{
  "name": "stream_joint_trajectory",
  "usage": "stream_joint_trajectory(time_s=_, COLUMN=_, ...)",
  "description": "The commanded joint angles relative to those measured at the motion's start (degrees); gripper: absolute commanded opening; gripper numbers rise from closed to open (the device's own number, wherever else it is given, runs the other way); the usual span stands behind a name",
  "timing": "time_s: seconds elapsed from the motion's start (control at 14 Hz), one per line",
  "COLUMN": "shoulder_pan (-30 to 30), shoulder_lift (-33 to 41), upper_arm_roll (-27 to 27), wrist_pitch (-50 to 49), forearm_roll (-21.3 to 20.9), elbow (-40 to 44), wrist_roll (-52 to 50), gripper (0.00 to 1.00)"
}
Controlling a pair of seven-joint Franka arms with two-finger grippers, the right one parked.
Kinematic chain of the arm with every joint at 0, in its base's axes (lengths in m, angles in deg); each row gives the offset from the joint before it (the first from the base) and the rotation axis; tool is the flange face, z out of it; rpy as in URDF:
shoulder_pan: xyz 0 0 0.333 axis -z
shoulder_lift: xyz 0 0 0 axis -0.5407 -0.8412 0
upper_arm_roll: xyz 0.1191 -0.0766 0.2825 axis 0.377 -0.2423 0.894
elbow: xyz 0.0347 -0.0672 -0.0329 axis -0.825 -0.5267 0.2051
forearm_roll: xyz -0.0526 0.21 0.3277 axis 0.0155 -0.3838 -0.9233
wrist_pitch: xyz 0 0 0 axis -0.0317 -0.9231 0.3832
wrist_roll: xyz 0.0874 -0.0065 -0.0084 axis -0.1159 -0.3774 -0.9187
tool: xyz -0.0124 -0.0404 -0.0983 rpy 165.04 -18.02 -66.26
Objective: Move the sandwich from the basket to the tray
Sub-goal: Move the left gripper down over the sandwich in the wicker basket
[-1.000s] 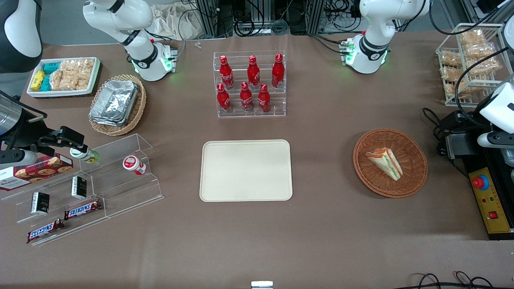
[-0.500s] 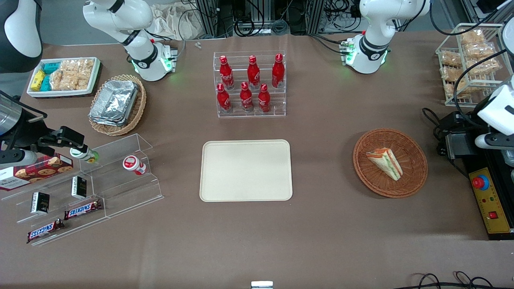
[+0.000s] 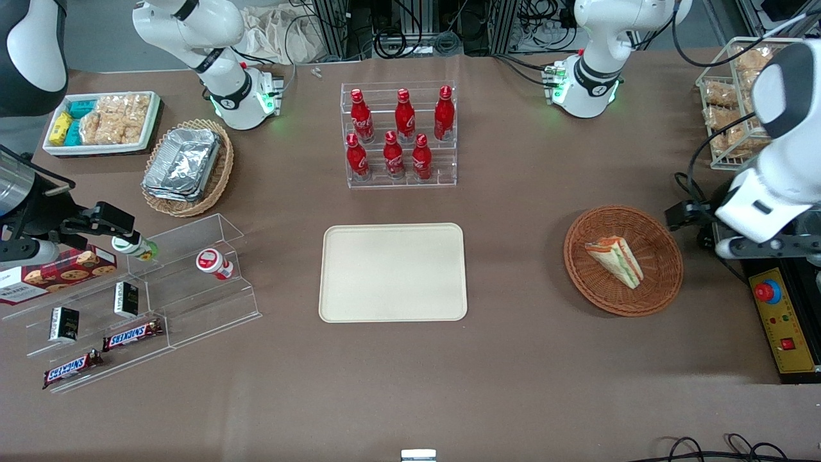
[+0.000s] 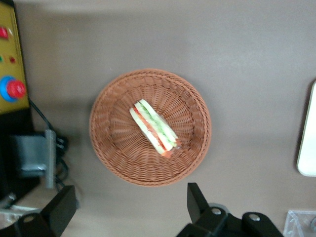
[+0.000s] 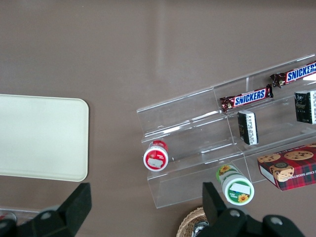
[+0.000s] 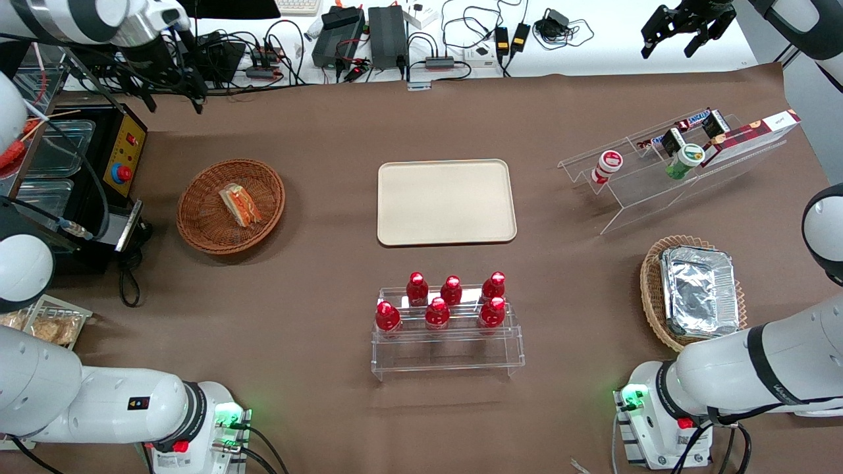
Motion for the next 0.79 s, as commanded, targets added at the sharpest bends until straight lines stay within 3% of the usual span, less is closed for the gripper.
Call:
stream_joint_trajectory(time_s=0.0, shoulder_pan=0.5, shoulder_lift=0.6, upper_arm_roll=-0.3, wrist_pitch=4.0, forearm_roll=0.6, elbow=-5.1, wrist_roll=-6.4, gripper=1.0)
stream_joint_trajectory(time_s=0.71, shoulder_pan=1.6, shoulder_lift=-2.3, upper_arm_roll=-0.7, wrist_pitch=23.6, forearm_roll=0.1, elbow=-22.1, wrist_roll=-26.1, gripper=1.0)
